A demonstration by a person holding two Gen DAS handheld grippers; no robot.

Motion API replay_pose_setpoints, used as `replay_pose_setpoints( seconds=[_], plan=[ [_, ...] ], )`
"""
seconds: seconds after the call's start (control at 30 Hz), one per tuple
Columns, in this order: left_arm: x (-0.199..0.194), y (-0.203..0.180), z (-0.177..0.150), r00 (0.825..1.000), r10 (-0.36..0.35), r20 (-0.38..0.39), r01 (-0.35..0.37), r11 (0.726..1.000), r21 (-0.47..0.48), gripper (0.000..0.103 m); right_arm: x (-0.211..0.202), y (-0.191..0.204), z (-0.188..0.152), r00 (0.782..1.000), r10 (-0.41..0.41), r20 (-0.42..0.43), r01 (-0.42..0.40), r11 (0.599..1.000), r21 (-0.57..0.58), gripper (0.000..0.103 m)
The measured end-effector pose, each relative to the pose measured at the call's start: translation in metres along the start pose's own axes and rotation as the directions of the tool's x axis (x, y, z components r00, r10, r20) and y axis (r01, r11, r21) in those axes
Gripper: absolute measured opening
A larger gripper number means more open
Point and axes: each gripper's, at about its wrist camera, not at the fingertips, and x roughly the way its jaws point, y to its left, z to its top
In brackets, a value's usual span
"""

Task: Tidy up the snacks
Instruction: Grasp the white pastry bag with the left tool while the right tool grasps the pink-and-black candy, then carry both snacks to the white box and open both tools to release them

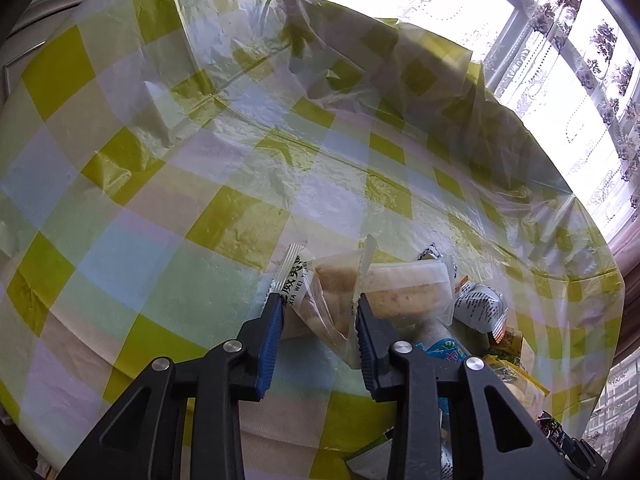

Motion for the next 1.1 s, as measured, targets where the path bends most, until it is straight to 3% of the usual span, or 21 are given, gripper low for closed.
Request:
replay_pose_setpoints(
  seconds=[0.57,1.1],
  plan=[
    [-0.035,-0.008,-0.006,0.999,-0.023,0.045,0.022,0.999,0.024,0.034,-0.027,-0.008,-0.002,0.995,-0.032,0.099,0.028,0.999,0.039,0.038],
    [-0.082,-0.064,-0.031,0.989,-0.146,0.036,0.14,0.982,0.124,0.034,-0.062,-0.043,-0.019,0.992,-0.023,0.125,0.005,0.99,0.142,0.038]
  ],
)
